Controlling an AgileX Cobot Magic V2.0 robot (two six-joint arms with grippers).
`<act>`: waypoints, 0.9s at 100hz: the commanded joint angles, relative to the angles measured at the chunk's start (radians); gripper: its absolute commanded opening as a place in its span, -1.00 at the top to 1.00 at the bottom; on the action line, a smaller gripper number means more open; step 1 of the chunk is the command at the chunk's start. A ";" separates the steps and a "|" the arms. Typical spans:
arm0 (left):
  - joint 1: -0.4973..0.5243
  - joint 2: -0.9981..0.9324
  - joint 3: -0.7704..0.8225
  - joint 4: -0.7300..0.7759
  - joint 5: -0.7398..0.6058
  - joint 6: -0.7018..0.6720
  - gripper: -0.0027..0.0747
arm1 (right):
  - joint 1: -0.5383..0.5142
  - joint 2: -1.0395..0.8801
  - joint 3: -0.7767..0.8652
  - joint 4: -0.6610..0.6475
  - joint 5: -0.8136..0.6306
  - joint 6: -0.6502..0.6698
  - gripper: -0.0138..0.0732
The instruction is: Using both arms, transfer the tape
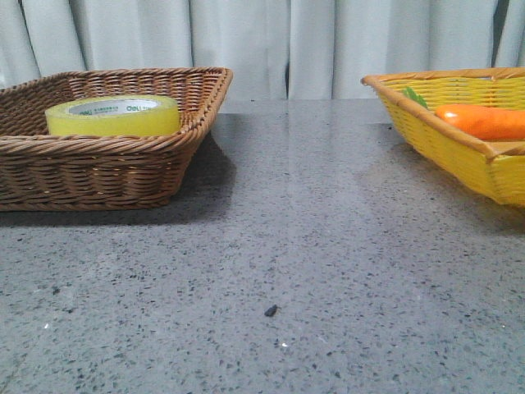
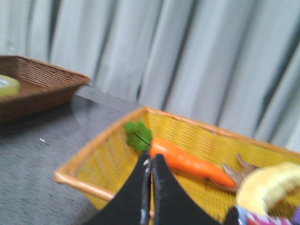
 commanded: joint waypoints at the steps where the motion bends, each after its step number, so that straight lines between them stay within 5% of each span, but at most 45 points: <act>1: 0.003 -0.029 0.011 -0.004 -0.055 -0.012 0.99 | -0.063 -0.017 0.015 0.040 -0.099 -0.009 0.85; 18: 0.003 -0.029 0.011 -0.004 -0.055 -0.012 0.99 | -0.143 -0.017 0.150 0.166 -0.231 -0.009 0.85; 51: 0.003 -0.029 0.011 -0.004 -0.055 -0.012 0.99 | -0.228 -0.017 0.146 0.180 0.092 -0.009 0.85; 90: 0.003 -0.029 0.011 -0.004 -0.055 -0.012 0.99 | -0.228 -0.017 0.146 0.182 0.193 -0.009 0.85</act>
